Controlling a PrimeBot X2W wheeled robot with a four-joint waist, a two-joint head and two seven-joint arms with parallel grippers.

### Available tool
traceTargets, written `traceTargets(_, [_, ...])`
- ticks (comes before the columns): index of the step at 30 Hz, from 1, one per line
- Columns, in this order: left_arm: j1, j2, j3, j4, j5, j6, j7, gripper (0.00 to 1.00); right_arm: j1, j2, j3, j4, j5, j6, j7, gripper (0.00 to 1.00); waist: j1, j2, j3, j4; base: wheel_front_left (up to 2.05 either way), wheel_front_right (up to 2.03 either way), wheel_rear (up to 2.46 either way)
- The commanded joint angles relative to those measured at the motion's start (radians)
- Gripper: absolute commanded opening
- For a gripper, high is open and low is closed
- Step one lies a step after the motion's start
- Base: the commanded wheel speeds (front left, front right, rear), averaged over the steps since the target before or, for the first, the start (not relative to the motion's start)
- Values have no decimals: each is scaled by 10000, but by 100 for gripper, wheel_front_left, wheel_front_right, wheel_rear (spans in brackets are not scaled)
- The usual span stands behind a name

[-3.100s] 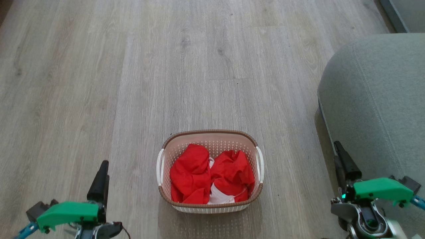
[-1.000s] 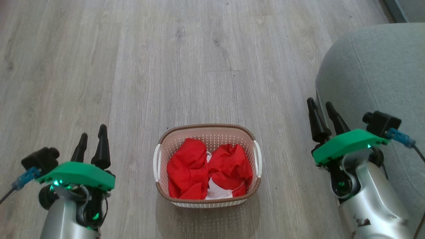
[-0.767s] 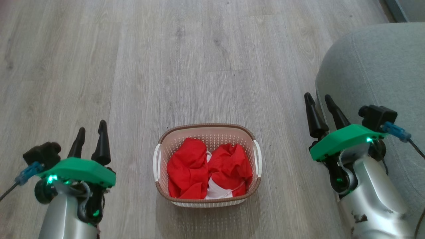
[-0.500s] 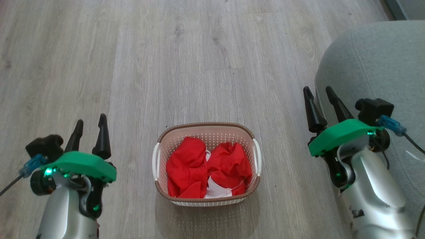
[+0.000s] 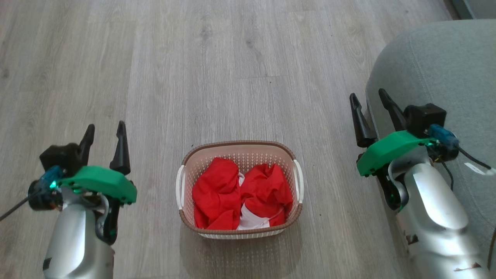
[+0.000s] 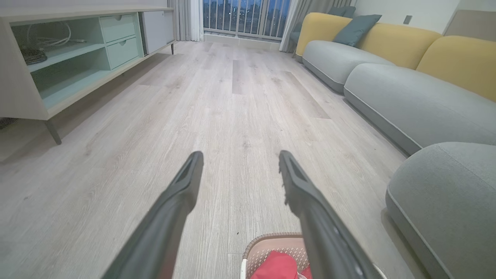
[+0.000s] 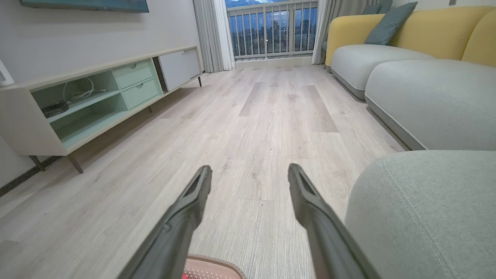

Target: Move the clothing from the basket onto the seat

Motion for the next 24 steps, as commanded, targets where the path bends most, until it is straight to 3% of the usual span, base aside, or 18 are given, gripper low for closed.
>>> traceTargets(1, [-615,316,253,-250,319,-32,-143,100,-606,46,209,-222,-314,-2,-160,100,-1,0,7,-4,0,0,0])
traceTargets(12, [-962,352,279,178,1674,2,-465,100,-1060,39,239,161,-1716,-2,-484,100,-1,0,66,-25,0,0,0])
traceTargets(24, [-979,317,339,343,1669,24,-481,100,-898,81,-239,341,-1723,-2,-500,100,-1,0,125,5,0,0,0])
